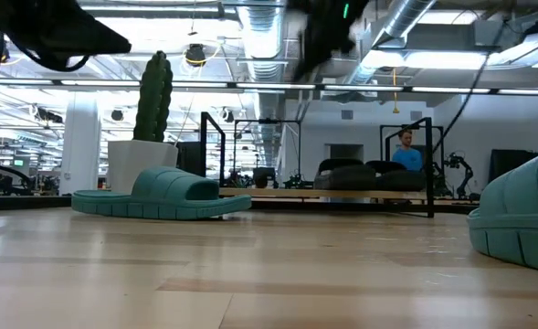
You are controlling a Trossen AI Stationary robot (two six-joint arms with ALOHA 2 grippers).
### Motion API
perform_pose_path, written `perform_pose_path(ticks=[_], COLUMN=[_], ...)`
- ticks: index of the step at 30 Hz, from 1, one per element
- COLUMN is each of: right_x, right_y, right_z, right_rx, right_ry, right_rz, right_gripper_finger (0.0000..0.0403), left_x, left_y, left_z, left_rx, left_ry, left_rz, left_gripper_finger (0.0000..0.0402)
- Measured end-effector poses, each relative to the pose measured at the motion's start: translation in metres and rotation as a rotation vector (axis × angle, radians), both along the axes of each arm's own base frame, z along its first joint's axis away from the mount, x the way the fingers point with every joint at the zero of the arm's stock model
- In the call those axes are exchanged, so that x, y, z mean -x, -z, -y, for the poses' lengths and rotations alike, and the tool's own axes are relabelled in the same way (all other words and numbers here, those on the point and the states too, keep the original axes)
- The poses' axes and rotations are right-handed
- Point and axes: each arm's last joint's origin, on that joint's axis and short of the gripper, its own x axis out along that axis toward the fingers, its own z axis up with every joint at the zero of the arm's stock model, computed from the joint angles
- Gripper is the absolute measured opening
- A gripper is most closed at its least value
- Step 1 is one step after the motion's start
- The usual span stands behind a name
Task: Pick and place slides into the shelf
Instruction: Put the black slide on the shelf
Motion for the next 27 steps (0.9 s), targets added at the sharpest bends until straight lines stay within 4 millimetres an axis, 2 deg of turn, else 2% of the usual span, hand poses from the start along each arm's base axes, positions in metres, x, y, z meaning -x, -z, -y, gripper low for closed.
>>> perform_pose_path(ticks=[3, 5, 7, 9, 13, 16, 22, 27], right_x=[0.03, 0.054, 0.079, 0.101, 0.136, 0.148, 0.146, 0.126], right_y=[-0.053, -0.076, -0.085, -0.085, -0.066, -0.042, 0.01, 0.048], right_z=[-0.006, -0.008, -0.01, -0.013, -0.021, -0.026, -0.036, -0.046], right_rx=[-0.011, -0.03, -0.048, -0.065, -0.126, -0.166, -0.183, -0.164], right_ry=[-0.023, -0.03, -0.013, 0.004, 0.035, 0.09, 0.225, 0.219], right_rz=[0.32, 0.523, 0.674, 0.777, 0.868, 0.859, 0.767, 0.601], right_gripper_finger=[0.0, 0.0, 0.0, 0.0, 0.0, 0.0, 0.0, 0.0], left_x=[0.008, 0.015, 0.021, 0.026, 0.03, 0.029, 0.023, 0.016], left_y=[0.001, 0.002, 0.002, 0.002, 0.002, 0.002, 0.003, 0.005], left_z=[0.002, 0.005, 0.009, 0.012, 0.016, 0.015, 0.013, 0.014], left_rx=[-0.03, -0.056, -0.078, -0.095, -0.123, -0.153, -0.227, -0.299], left_ry=[-0.098, -0.161, -0.182, -0.177, -0.15, -0.148, -0.06, 0.118], left_rz=[0.034, 0.068, 0.091, 0.099, 0.087, 0.066, -0.029, -0.133], left_gripper_finger=[0.0, 0.0, 0.0, 0.0, 0.0, 0.0, 0.0, 0.0])
